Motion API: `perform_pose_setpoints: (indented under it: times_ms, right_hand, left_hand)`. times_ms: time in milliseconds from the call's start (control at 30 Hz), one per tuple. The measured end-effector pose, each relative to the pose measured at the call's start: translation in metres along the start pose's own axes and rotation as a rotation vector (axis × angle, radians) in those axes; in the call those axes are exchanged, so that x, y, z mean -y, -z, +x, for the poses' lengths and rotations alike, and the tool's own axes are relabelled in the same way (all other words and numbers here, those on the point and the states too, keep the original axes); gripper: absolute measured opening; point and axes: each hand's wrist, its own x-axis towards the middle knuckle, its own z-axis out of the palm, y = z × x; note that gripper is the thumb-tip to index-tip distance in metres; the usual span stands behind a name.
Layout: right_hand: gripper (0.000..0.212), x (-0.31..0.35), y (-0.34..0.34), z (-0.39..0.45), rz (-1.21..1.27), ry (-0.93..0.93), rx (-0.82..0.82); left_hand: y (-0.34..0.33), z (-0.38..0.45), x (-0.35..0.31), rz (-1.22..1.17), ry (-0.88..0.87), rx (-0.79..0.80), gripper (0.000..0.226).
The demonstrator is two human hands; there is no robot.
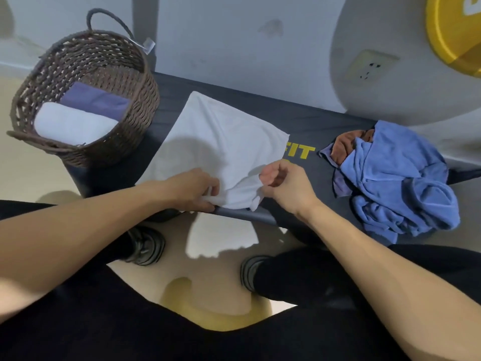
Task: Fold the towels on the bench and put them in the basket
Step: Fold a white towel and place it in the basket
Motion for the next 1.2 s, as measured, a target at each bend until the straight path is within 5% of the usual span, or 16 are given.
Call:
perform_pose_setpoints:
  times_ms: [67,233,400,500,700,800,1000,1200]
  right_hand:
    - [0.026,-0.009,-0.009,-0.006,-0.055,-0.030,-0.046]
    - [0.055,-0.019,-0.034,-0.021,-0.278,-0.073,-0.050]
    - [0.015,-0.013,-0.031,-0.009,-0.305,0.019,-0.171]
    - [0.020,-0.005,-0.010,0.004,-0.244,0.039,-0.249]
    - [0.016,-0.009,-0.002,0.010,-0.251,-0.070,0.048]
    - [0.032,-0.011,-0.016,0.008,-0.421,0.036,0.027]
    - [0.006,-0.002,0.008,0.015,-0.510,0.179,0.192]
    - [0.027,-0.006,0.015,0.005,-0.544,0.254,0.326]
  left_hand:
    - [0.003,0.002,0.003,-0.064,0.013,-0.015,0.015]
    - [0.005,0.007,0.004,-0.102,0.068,-0.016,0.035]
    - [0.005,0.007,0.006,-0.131,0.095,0.001,0.039]
    - [0.004,0.009,0.008,-0.156,0.109,0.011,0.038]
    - [0.006,0.011,0.009,-0.179,0.117,0.031,0.037]
    - [0.006,0.010,0.009,-0.187,0.106,0.039,0.035]
    - [0.004,0.004,0.016,-0.185,0.051,0.034,0.027]
    - [0.004,0.002,0.017,-0.169,0.010,0.033,0.006]
